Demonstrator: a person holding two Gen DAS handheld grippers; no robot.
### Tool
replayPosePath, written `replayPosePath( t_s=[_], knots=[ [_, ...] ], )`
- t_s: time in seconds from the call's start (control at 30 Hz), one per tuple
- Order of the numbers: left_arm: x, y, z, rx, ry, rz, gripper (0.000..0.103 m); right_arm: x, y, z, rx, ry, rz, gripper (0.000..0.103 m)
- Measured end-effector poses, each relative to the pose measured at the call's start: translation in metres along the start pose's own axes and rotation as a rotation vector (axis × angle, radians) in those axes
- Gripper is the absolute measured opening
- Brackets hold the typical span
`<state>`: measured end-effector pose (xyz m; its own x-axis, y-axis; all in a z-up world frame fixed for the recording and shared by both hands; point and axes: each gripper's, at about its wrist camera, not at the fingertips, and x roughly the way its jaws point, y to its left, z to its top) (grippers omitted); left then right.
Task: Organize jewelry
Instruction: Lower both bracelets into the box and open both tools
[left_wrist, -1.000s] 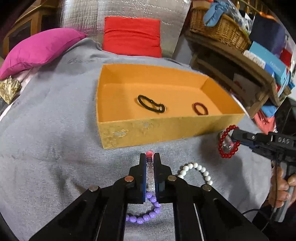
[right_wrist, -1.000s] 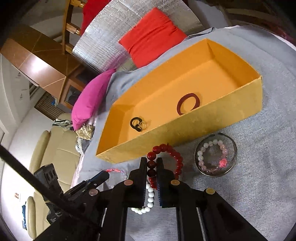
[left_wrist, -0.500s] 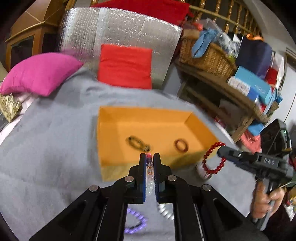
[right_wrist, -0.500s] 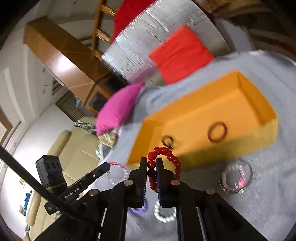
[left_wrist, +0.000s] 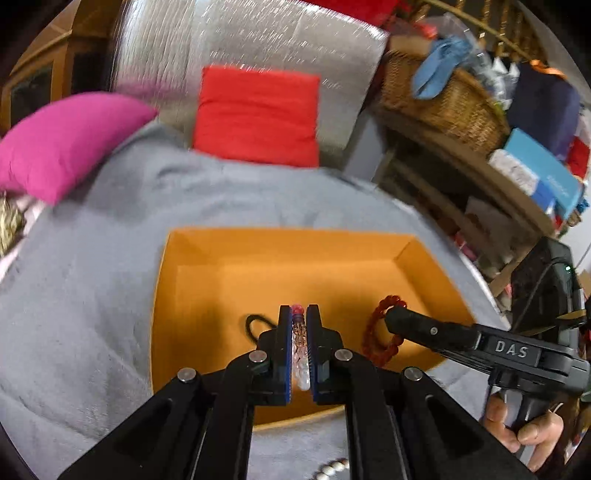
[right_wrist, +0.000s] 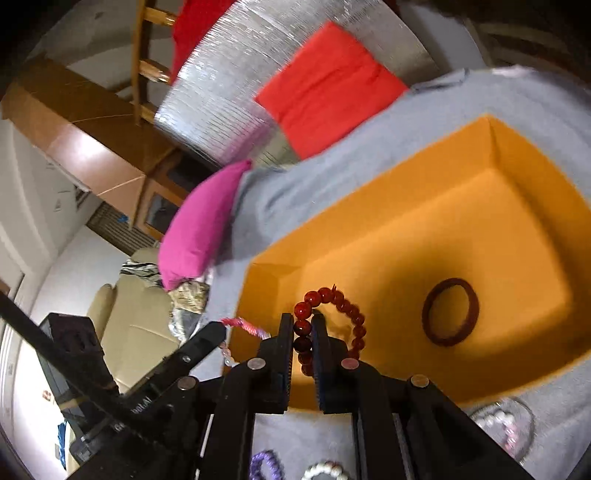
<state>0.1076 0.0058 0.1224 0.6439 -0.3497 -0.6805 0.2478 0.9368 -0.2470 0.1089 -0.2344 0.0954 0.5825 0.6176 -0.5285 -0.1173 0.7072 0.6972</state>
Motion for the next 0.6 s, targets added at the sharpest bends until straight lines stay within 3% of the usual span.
replayPosePath(
  t_s=[0.17,0.4,0.53,0.6],
  knots=[
    [0.026,0.018,-0.011,-0.053,0.090,0.033,0.007,0.026,-0.007,0.000,0.019,0.027,-0.053,0.011],
    [0.041,0.028,-0.020,-0.081,0.155,0.065,0.009,0.027,-0.005,0.001,-0.016,0.006,-0.140,0.011],
    [0.035,0.026,-0.022,-0.063,0.149,0.081,0.034,0.013,-0.009,0.003,-0.027,-0.017,-0.182,0.018],
    [0.026,0.023,-0.021,-0.049,0.124,0.095,0.038,0.004,-0.008,0.004,-0.049,-0.032,-0.195,0.018]
  ],
)
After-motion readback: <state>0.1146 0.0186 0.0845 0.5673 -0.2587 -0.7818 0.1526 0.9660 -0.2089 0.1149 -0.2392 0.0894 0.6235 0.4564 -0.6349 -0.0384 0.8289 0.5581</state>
